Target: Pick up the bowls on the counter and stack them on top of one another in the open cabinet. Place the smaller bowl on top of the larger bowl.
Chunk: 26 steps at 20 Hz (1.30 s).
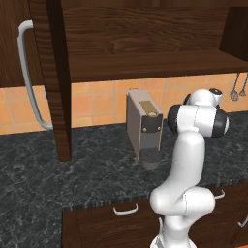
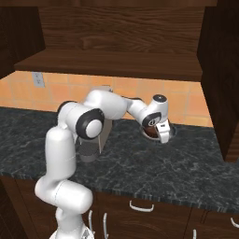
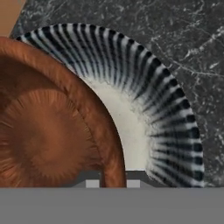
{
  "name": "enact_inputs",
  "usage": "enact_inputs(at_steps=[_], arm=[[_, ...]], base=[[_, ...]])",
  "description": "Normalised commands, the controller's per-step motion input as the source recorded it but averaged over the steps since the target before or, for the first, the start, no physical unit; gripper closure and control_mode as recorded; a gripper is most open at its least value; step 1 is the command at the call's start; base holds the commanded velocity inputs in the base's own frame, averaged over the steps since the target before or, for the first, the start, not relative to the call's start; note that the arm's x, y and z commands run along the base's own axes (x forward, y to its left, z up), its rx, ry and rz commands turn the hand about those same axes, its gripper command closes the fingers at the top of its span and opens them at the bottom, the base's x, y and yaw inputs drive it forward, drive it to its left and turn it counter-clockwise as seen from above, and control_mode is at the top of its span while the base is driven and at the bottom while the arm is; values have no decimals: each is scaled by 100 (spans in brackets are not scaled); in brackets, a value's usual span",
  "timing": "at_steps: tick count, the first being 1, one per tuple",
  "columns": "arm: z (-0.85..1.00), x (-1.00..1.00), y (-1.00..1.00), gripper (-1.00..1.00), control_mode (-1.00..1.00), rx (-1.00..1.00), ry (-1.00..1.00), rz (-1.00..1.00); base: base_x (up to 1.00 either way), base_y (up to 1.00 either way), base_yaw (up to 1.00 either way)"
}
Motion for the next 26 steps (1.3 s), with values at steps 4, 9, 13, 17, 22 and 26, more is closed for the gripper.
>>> enact_inputs(at_steps=[4, 9, 13, 17, 22, 26], arm=[[-3, 18, 0, 100, -100, 0, 0, 0], [0, 0, 0, -100, -100, 0, 0, 0], [0, 0, 0, -100, -100, 0, 0, 0], [4, 0, 0, -100, -100, 0, -4, 0], [43, -2, -3, -100, -100, 0, -6, 0], [19, -59, -8, -100, -100, -3, 0, 10]], base=[[0, 0, 0], [0, 0, 0], [0, 0, 0], [0, 0, 0], [0, 0, 0], [0, 0, 0]])
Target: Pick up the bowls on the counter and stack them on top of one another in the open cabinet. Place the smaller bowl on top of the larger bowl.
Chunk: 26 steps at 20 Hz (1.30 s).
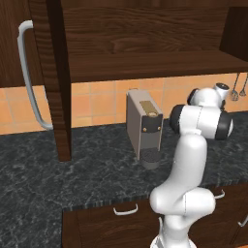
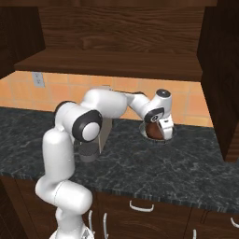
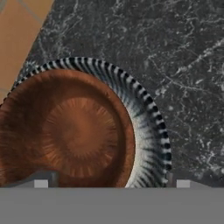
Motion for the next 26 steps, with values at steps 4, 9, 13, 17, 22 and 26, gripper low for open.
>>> enact_inputs(at_steps=[4, 9, 13, 17, 22, 26], arm=[[2, -21, -3, -100, -100, -10, 0, 6], [0, 0, -6, -100, -100, -9, 13, 2], [-18, 1, -18, -100, -100, 0, 2, 0], [-35, 11, 0, -100, -100, 0, 0, 0], [-31, 5, 0, -100, -100, 0, 3, 0], [-21, 4, 0, -100, -100, 0, 4, 0]], base=[[0, 0, 0], [0, 0, 0], [0, 0, 0], [0, 0, 0], [0, 0, 0], [0, 0, 0]])
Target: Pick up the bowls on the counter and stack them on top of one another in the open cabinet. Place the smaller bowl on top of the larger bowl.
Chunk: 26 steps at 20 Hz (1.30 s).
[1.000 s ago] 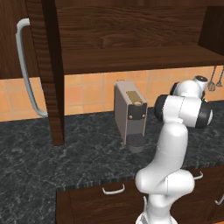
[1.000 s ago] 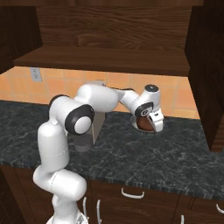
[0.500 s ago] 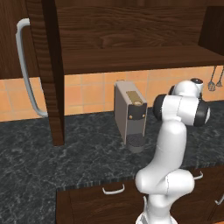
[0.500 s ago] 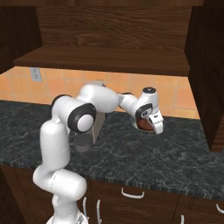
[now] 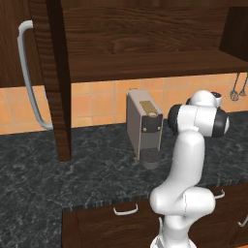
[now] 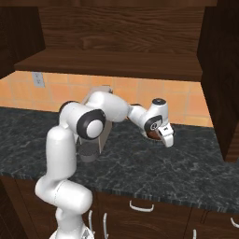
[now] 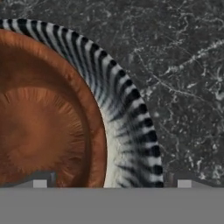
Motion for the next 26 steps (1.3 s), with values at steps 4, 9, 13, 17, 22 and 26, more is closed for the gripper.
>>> enact_inputs(at_steps=[4, 9, 13, 17, 22, 26], arm=[[-4, 20, 0, -100, -100, 0, 2, 0], [-20, 10, 0, -100, -100, 0, 4, 0], [-13, 0, 0, -100, -100, 0, 3, 0], [0, 0, 0, 100, -100, 0, 1, 0], [0, 0, 0, 100, -100, 0, 0, 0], [0, -1, 0, 100, -100, 0, 0, 0]], base=[[0, 0, 0], [0, 0, 0], [0, 0, 0], [0, 0, 0], [0, 0, 0], [0, 0, 0]])
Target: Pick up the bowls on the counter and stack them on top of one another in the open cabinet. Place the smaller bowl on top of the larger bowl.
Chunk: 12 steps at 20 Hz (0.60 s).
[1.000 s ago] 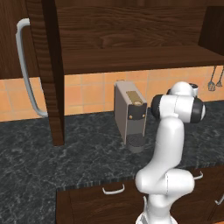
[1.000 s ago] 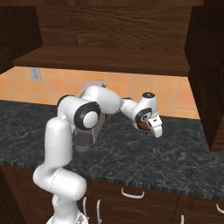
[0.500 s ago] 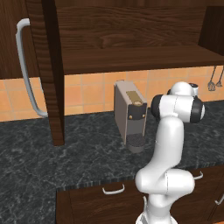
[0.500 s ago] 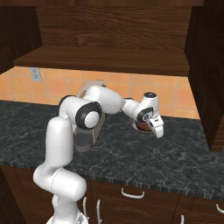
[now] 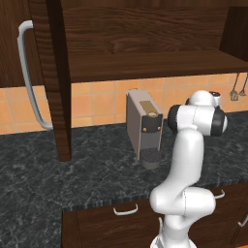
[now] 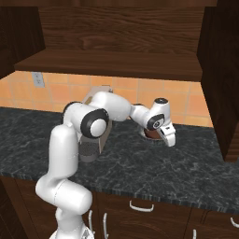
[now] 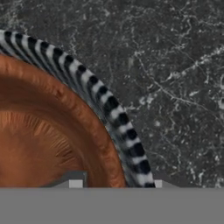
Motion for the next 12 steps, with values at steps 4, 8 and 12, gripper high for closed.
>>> enact_inputs(at_steps=[4, 8, 12], arm=[[11, -38, -9, 100, -100, 0, -2, 0], [33, -91, -27, 100, -100, 6, -15, 0], [58, -93, -3, 100, -100, 6, -23, 0]], base=[[0, 0, 0], [0, 0, 0], [0, 0, 0]])
